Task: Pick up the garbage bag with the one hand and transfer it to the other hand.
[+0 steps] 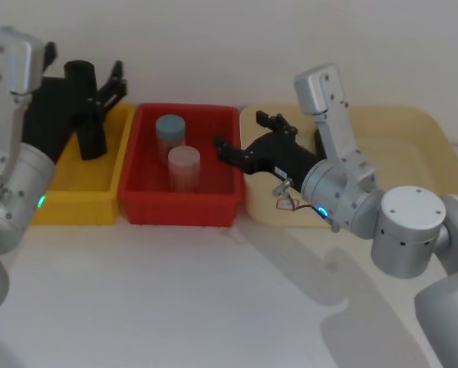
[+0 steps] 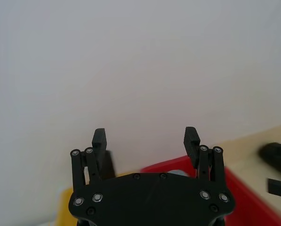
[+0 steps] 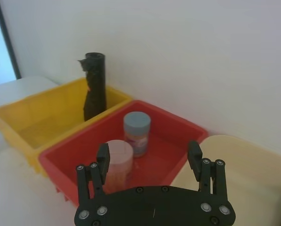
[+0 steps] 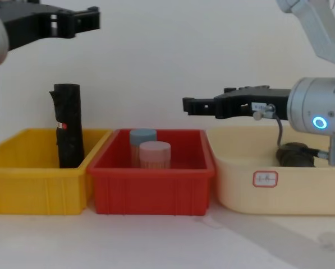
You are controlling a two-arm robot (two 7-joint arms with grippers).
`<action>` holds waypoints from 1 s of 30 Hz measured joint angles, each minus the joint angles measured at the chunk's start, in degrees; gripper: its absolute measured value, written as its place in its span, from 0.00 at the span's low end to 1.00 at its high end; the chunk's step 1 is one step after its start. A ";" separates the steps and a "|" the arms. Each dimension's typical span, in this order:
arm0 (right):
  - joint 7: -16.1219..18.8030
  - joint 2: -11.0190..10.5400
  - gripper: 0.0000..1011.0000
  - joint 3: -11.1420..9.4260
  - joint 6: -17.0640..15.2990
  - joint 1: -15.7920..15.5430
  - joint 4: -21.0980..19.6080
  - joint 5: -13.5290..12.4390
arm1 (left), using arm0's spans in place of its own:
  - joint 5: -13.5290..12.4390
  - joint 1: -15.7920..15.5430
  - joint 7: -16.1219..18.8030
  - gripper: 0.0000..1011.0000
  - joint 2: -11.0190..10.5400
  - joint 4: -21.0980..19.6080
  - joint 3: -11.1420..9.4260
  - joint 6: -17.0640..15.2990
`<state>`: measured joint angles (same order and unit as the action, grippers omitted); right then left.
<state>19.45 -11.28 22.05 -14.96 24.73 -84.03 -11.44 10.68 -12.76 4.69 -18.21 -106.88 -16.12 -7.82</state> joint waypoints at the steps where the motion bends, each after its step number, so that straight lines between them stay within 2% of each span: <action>1: 0.15 -0.02 0.99 0.15 0.01 0.03 0.02 -0.02 | -0.25 0.28 0.48 0.99 0.03 -0.21 0.23 -0.09; 17: 3.27 -0.11 0.99 4.47 0.20 1.96 2.05 0.21 | -4.87 5.68 9.46 0.99 1.07 -3.87 5.37 -2.01; 30: 5.43 1.09 0.99 7.66 2.16 6.12 9.06 1.35 | -6.26 7.61 12.29 0.99 1.43 -5.07 7.33 -2.59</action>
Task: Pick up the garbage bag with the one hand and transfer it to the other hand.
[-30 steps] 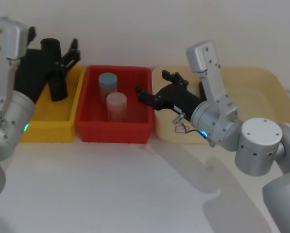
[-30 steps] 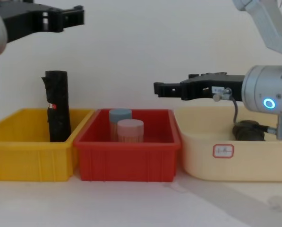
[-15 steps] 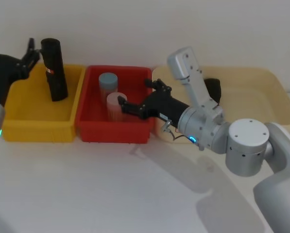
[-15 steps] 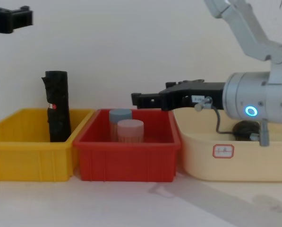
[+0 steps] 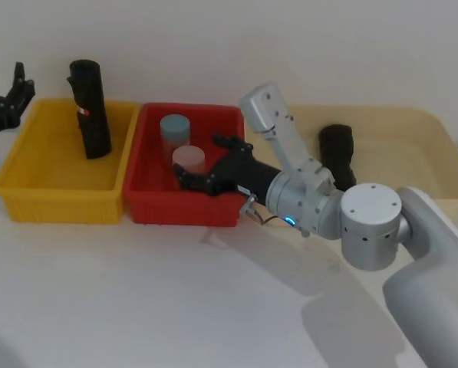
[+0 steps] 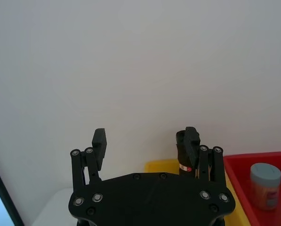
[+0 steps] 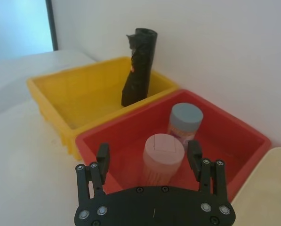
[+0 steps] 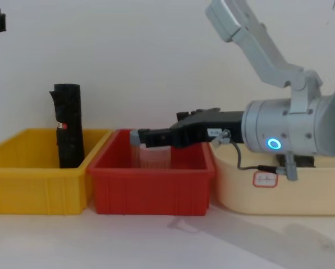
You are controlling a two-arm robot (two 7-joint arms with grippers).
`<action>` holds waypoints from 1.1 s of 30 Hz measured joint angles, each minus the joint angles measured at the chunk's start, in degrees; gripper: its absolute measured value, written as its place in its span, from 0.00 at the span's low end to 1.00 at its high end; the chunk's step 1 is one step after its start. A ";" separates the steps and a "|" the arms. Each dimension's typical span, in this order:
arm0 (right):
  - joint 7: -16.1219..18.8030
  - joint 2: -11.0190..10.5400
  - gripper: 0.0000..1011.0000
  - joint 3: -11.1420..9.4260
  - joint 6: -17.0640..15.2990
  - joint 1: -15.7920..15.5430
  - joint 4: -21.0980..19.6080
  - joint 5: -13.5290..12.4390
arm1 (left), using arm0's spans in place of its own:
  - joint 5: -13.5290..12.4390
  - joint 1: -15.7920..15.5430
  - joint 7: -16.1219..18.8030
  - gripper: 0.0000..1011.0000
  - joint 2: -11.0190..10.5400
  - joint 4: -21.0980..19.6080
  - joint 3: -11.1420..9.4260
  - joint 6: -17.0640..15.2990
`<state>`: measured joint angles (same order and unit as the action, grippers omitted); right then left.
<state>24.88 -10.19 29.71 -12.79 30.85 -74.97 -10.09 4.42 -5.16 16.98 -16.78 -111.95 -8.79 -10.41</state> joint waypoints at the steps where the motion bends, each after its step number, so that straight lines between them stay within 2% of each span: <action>1: 0.24 0.01 0.99 0.15 0.20 0.17 0.37 0.01 | -0.05 0.06 0.10 0.99 0.01 -0.05 0.07 -0.02; 7: 2.10 -0.48 0.99 1.14 1.52 1.18 2.28 -0.04 | -0.34 0.46 0.68 0.99 0.08 -0.30 0.46 -0.13; 14: 3.39 -1.97 0.99 1.24 2.02 1.33 2.84 -0.63 | -0.53 0.72 1.03 0.99 0.11 -0.44 0.72 -0.19; 21: 3.58 -3.27 0.99 0.45 2.03 1.28 3.21 -1.67 | -0.63 0.87 1.23 0.99 0.15 -0.53 0.85 -0.23; 33: 4.33 -4.03 0.99 -1.26 1.13 1.73 3.50 -4.55 | -0.73 0.98 1.42 0.99 0.17 -0.60 0.97 -0.27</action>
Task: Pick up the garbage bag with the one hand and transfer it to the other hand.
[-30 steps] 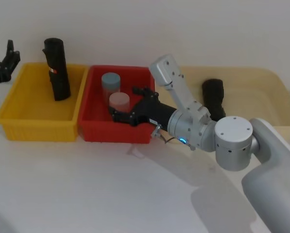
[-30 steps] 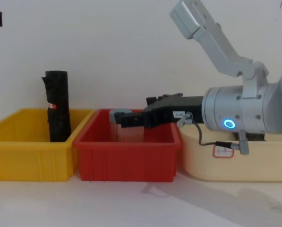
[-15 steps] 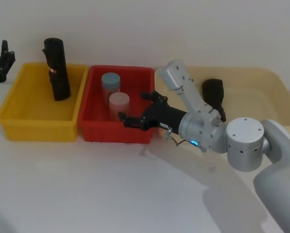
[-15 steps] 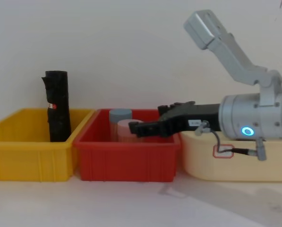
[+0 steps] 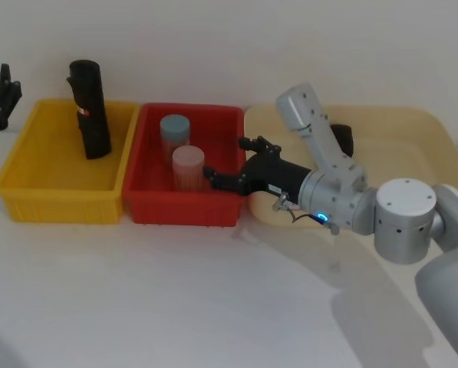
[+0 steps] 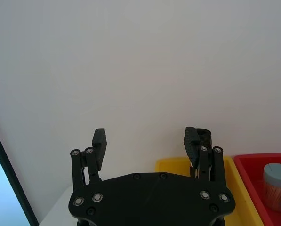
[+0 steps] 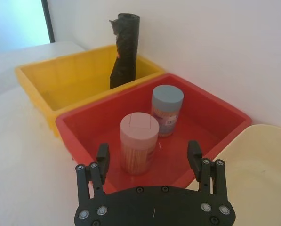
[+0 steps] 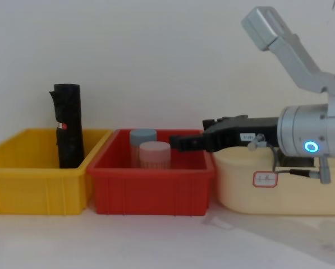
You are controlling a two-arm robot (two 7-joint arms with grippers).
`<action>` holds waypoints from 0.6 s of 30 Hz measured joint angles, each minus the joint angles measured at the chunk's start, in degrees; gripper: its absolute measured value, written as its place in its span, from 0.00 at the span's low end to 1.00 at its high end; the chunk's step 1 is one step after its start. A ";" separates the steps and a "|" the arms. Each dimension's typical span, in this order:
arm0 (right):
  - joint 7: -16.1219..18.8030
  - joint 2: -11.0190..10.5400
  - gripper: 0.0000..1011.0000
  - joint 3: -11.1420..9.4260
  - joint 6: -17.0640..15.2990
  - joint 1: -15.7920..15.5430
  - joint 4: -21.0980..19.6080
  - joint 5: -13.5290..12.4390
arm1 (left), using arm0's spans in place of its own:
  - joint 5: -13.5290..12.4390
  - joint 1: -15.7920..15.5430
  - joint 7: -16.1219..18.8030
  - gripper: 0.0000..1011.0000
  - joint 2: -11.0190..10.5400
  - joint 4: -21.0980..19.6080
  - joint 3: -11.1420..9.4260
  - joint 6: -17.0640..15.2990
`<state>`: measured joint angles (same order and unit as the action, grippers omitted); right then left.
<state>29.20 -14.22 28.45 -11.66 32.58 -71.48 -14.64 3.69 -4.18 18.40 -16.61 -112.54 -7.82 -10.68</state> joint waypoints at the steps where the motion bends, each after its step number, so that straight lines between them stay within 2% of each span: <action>1: 0.08 -0.02 0.99 -0.11 -0.14 0.09 0.07 -0.24 | -0.01 0.01 0.00 0.99 0.00 0.00 0.01 0.00; 9: 0.41 -0.09 0.99 -0.75 -0.91 1.33 1.61 -1.58 | -0.02 0.05 0.05 0.99 0.00 -0.03 0.06 0.00; 18: 0.72 0.15 0.99 -0.51 -1.12 3.35 4.15 -1.97 | -0.03 0.07 0.10 0.99 0.00 -0.03 0.07 0.01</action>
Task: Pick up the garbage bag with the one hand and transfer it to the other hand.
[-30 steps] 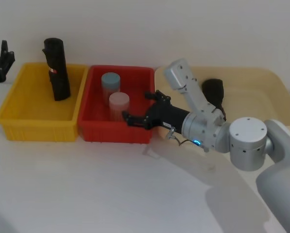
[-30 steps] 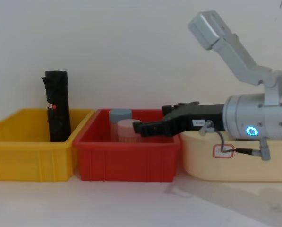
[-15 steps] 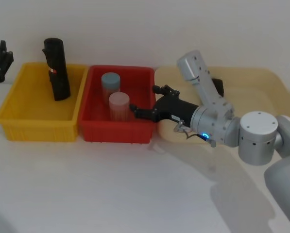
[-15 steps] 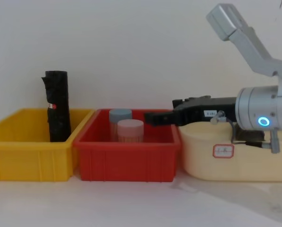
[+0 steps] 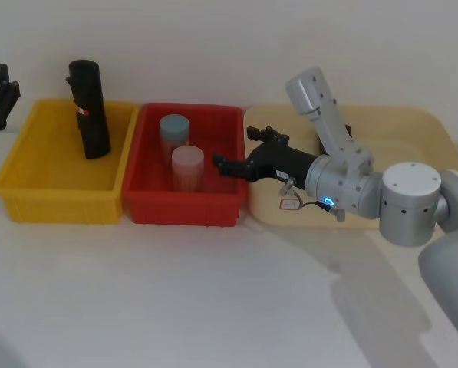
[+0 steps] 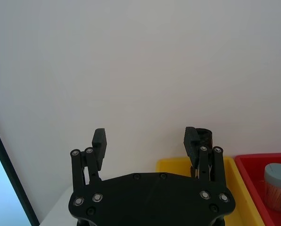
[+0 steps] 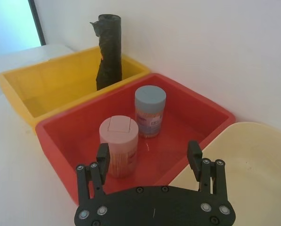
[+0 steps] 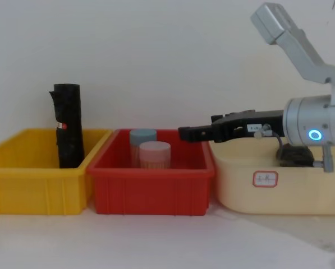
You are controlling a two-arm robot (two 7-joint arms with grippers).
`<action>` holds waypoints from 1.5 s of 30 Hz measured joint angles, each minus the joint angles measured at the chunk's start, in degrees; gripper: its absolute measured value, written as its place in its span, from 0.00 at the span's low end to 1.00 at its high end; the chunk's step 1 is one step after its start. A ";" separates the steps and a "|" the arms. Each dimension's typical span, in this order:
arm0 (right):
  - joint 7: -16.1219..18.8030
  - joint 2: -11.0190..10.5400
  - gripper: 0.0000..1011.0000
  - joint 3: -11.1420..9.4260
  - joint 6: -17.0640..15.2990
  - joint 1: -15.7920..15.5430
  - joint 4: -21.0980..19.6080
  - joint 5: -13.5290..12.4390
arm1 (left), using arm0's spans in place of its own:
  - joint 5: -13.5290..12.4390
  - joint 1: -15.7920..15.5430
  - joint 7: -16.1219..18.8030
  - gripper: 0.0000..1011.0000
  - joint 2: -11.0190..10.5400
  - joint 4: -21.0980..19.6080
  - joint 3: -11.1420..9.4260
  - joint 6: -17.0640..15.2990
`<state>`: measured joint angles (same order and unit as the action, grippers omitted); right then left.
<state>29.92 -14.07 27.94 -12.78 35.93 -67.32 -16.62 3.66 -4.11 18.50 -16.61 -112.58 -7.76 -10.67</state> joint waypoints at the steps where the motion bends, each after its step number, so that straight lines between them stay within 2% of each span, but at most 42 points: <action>1: 0.02 0.11 0.99 0.13 0.00 0.37 0.43 0.00 | 0.00 0.00 0.00 0.99 0.00 0.00 0.00 0.00; 17: 0.54 1.39 0.99 2.85 0.77 4.17 4.70 1.30 | 0.01 0.00 0.00 0.99 0.00 0.00 0.00 0.00; 27: 2.40 2.00 0.99 5.06 1.48 6.23 7.13 2.40 | 0.01 0.00 -0.01 0.99 0.00 0.00 0.00 0.00; 45: 5.21 2.93 0.99 6.97 1.75 9.17 10.34 2.27 | 0.01 0.00 -0.01 0.99 0.00 0.01 0.00 0.01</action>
<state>35.13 -11.14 34.91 -11.03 45.10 -56.99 -14.34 3.67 -4.11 18.50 -16.62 -112.57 -7.76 -10.67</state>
